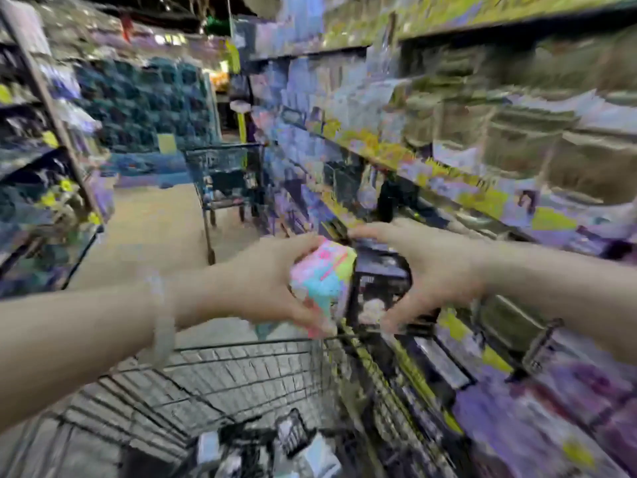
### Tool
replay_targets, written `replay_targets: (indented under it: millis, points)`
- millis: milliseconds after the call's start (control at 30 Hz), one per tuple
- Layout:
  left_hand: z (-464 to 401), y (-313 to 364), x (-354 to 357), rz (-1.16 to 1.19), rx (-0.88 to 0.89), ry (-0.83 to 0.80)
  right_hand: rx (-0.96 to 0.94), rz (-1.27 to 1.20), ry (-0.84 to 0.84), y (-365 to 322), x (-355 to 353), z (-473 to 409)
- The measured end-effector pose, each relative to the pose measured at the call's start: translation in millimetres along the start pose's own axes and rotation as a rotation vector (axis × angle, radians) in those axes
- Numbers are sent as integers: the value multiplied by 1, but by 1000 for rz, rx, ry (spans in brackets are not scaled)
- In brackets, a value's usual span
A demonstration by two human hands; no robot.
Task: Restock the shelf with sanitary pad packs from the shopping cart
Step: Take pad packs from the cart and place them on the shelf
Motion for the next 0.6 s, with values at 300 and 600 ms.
replay_targets:
  millis: [300, 600]
  points:
    - [11, -35, 35, -5, 22, -238, 259, -99, -305, 2, 74, 19]
    - [-73, 140, -46, -28, 597, -121, 481, 48, 117, 27, -95, 146]
Point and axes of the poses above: each hand's wrist, its own z-axis away from the middle knuckle, its own x-axis out of the palm, y = z × x, the point moved 4 cm from there along -z, towards the middle knuckle, and after that the axes turned 4 degrees about x, right-handed, at the moved point
